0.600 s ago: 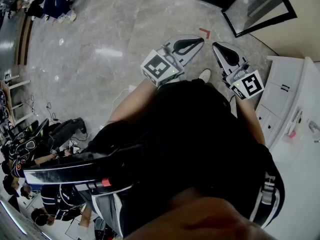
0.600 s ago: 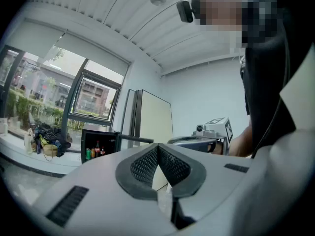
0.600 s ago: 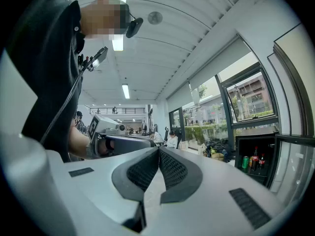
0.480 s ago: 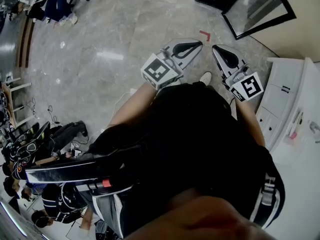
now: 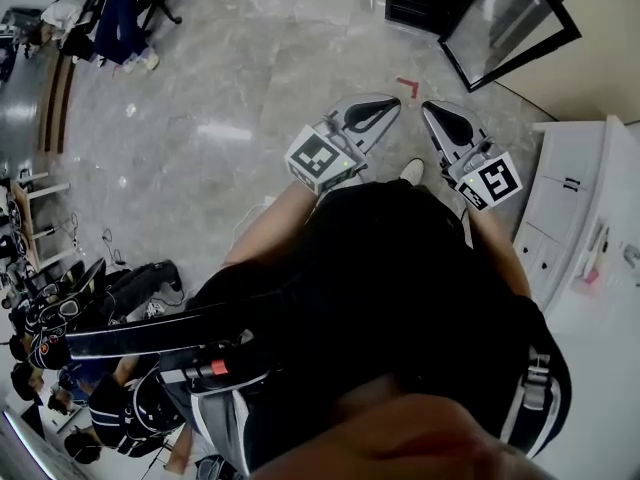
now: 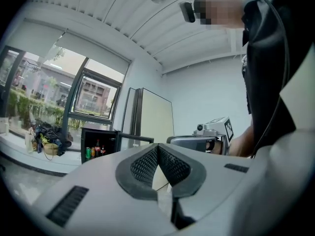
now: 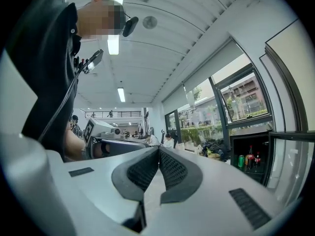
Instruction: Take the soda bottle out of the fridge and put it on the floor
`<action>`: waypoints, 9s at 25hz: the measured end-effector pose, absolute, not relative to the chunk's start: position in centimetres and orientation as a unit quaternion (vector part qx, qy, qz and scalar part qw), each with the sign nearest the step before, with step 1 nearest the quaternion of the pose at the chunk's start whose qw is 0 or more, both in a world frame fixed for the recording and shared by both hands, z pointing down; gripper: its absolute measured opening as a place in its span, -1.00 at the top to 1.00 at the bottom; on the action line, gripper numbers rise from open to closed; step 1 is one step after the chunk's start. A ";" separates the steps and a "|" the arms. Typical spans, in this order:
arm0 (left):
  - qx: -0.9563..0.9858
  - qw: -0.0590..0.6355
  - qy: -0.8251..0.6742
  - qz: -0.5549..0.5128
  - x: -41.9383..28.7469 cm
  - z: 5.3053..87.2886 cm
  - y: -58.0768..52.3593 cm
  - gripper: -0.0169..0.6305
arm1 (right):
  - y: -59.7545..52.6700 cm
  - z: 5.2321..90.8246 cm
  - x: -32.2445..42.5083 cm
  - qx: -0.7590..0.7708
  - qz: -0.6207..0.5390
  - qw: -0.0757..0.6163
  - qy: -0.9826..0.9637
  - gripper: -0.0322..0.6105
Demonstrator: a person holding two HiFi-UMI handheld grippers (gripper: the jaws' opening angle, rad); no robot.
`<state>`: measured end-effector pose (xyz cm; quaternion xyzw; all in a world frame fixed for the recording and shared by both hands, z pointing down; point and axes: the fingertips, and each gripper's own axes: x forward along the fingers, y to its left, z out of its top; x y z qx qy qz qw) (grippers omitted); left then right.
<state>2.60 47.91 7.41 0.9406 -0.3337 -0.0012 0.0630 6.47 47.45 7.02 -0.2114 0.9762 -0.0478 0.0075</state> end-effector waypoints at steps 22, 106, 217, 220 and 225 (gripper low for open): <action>0.925 0.049 -0.376 0.010 12.4 7.8 41.5 0.96 | 41.2 7.2 15.2 -0.179 -0.017 0.023 0.983 0.86; 0.903 0.089 -0.420 0.007 3.0 24.9 -15.5 0.96 | -18.2 27.6 7.5 -0.317 -0.088 -0.036 0.944 0.60; 0.772 0.210 -0.593 0.095 -23.6 85.4 -5.5 0.96 | -7.6 93.5 -19.3 -0.178 -0.150 -0.196 0.952 -0.09; 0.772 0.209 -0.592 0.099 -23.7 88.3 -5.9 0.96 | -7.6 97.5 -19.9 -0.167 -0.159 -0.208 0.951 -0.08; 0.775 0.202 -0.590 0.104 -24.3 92.7 -6.4 0.96 | -7.8 102.8 -22.1 -0.153 -0.160 -0.209 0.952 -0.09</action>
